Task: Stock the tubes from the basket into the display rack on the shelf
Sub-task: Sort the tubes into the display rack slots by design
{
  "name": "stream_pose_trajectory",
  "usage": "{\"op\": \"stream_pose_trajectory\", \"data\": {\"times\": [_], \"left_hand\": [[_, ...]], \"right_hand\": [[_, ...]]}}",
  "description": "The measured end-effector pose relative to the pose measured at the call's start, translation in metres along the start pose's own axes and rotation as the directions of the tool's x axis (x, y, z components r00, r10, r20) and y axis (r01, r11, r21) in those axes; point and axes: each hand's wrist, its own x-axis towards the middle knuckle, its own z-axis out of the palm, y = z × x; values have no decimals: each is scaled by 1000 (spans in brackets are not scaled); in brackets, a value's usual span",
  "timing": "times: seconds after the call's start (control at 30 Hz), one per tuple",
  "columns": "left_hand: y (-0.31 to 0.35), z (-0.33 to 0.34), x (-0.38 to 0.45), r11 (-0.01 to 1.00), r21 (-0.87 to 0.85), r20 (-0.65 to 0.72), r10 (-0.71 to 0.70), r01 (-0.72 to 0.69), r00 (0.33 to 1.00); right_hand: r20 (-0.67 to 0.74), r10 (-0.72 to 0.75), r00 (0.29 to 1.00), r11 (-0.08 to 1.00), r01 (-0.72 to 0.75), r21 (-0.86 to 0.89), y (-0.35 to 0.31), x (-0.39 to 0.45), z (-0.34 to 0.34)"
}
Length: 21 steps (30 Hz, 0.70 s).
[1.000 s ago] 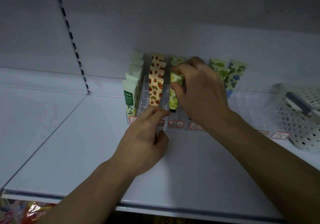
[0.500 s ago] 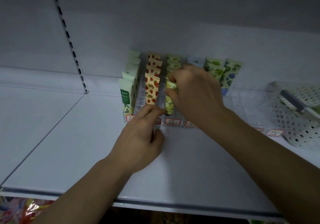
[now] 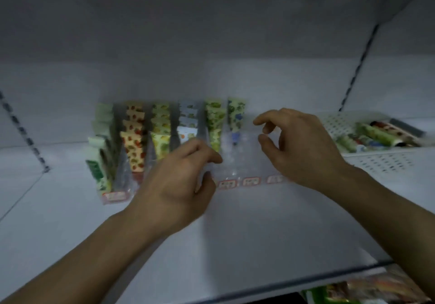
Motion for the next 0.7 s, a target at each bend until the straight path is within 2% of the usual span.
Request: {"op": "stream_pose_trajectory", "data": {"times": [0.1, 0.23, 0.43, 0.53, 0.6, 0.7], "left_hand": [[28, 20, 35, 996, -87, 34, 20, -17, 999], [64, 51, 76, 974, -216, 49, 84, -71, 995], [106, 86, 129, 941, -322, 43, 129, -109, 991], [124, 101, 152, 924, -375, 63, 106, -75, 992], [132, 114, 167, 913, -406, 87, 77, -35, 993], [136, 132, 186, 889, -449, 180, -13, 94, 984]], "right_hand": [[-29, 53, 998, 996, -55, -65, 38, 1, -35], [57, 243, 968, 955, -229, -190, 88, -1, -70], [113, 427, 897, 872, -375, -315, 167, -12, -93], [122, 529, 840, 785, -429, -447, 199, -13, -94], [178, 593, 785, 741, -446, -502, 209, -7, -91], [265, 624, 735, 702, -378, -603, 210, 1, -77]]}}
